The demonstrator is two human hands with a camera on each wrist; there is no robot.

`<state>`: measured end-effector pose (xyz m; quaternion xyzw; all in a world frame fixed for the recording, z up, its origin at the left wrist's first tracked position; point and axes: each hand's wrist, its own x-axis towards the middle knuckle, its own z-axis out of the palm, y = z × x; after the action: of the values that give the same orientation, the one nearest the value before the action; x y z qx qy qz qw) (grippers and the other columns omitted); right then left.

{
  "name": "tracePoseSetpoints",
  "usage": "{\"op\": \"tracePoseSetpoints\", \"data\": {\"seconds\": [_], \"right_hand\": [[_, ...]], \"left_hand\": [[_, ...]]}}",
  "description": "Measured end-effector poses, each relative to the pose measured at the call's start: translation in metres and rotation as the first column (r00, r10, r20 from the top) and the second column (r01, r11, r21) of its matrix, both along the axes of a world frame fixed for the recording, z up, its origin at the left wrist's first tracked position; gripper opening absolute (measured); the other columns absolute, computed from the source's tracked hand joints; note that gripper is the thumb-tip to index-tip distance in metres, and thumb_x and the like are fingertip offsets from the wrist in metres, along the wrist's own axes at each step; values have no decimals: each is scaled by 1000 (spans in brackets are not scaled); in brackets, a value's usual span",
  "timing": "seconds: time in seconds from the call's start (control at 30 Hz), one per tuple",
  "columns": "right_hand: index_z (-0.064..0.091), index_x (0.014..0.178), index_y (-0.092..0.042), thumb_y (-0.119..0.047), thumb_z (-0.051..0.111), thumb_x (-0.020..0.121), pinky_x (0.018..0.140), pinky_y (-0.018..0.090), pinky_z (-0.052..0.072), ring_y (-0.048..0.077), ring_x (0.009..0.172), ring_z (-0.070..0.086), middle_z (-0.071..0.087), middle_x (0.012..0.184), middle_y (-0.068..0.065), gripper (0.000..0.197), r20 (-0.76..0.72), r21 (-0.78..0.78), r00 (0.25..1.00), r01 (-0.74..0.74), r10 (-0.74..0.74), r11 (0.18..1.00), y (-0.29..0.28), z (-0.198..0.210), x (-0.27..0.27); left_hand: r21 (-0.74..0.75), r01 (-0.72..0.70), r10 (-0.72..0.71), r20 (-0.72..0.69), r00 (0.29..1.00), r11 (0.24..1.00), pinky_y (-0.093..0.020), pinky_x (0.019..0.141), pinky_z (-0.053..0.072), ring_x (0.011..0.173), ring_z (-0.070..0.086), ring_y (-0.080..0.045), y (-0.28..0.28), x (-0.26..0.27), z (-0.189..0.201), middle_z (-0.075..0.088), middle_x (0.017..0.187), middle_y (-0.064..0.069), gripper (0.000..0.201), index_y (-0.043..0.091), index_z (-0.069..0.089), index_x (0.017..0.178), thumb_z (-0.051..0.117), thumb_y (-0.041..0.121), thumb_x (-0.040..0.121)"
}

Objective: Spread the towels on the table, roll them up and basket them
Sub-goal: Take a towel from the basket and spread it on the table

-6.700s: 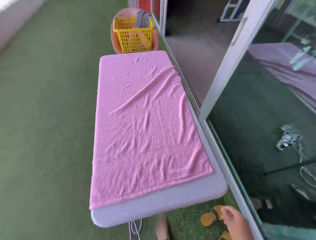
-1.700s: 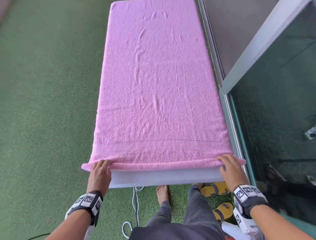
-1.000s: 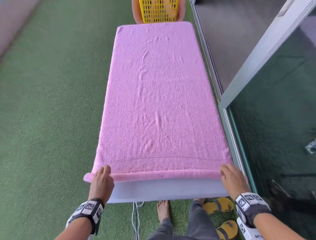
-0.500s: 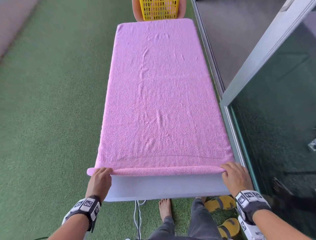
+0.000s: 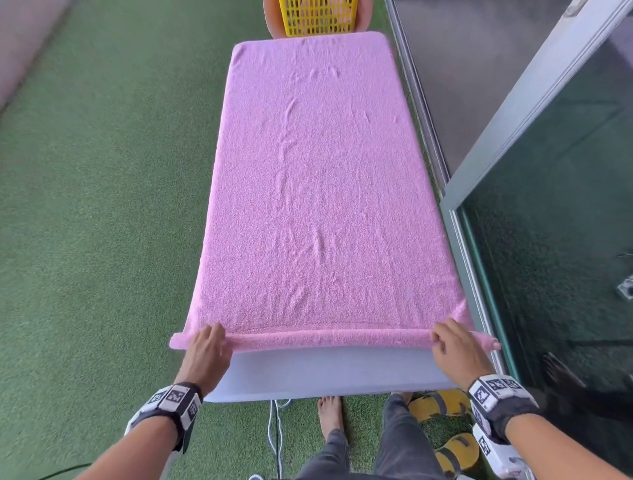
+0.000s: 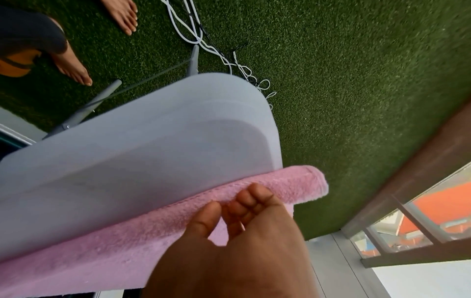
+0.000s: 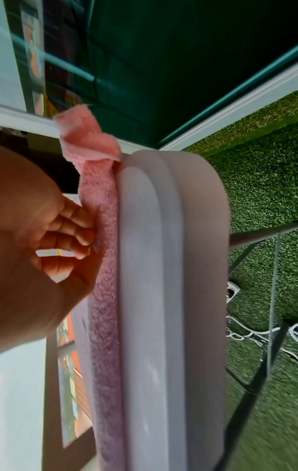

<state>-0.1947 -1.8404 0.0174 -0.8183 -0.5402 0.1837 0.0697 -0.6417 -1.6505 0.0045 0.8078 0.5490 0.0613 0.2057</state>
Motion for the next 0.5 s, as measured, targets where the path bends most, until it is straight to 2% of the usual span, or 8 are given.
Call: {"op": "tracePoseSetpoints", "data": {"seconds": [0.07,0.13,0.2,0.3,0.4,0.5], "right_hand": [[51,89,-26,-5,66,78,79,22,41,9,89,50,47,96,-12,28,-11,-49,1000,-28,28,998,-2,-3,-3],[60,102,-22,-3,72,72,86,32,50,14,99,55,56,106,-6,38,13,2,1000,3,-3,1000,-5,-7,-1],[67,103,-16,5,76,66,85,38,53,20,97,62,65,106,-1,44,10,60,1000,28,-29,998,-5,-13,2],[72,101,-11,9,75,66,83,41,55,23,91,66,71,100,3,41,-15,72,998,66,-65,995,1,-17,5],[74,98,-10,4,72,70,77,39,55,22,84,64,71,95,3,31,6,45,996,93,-93,995,1,-15,6],[74,86,-17,-9,63,77,71,32,44,16,73,55,69,82,-4,16,51,-24,997,67,-66,997,0,-4,4]], "left_hand": [[55,50,-51,8,999,997,-19,67,32,69,38,-16,-3,-2,-4,46,78,4,44,16,47,80,73,-13,60],[85,78,-76,-22,997,993,-25,73,36,80,36,-13,-2,-6,-5,50,85,1,46,13,54,87,74,-13,55],[101,55,-51,-48,998,993,-32,72,42,84,40,-15,4,-13,-10,57,90,-2,44,12,59,92,73,-14,60],[94,46,-41,-59,997,994,-41,75,49,86,55,-24,12,-15,-18,67,95,-6,39,9,67,98,68,-16,68],[84,61,-55,-77,996,995,-36,67,50,74,59,-23,11,-8,-5,69,81,-3,29,10,69,84,63,-15,71],[50,56,-50,-113,992,997,-28,57,37,59,51,-17,3,-5,11,59,63,5,21,15,60,69,59,-1,82]]}}
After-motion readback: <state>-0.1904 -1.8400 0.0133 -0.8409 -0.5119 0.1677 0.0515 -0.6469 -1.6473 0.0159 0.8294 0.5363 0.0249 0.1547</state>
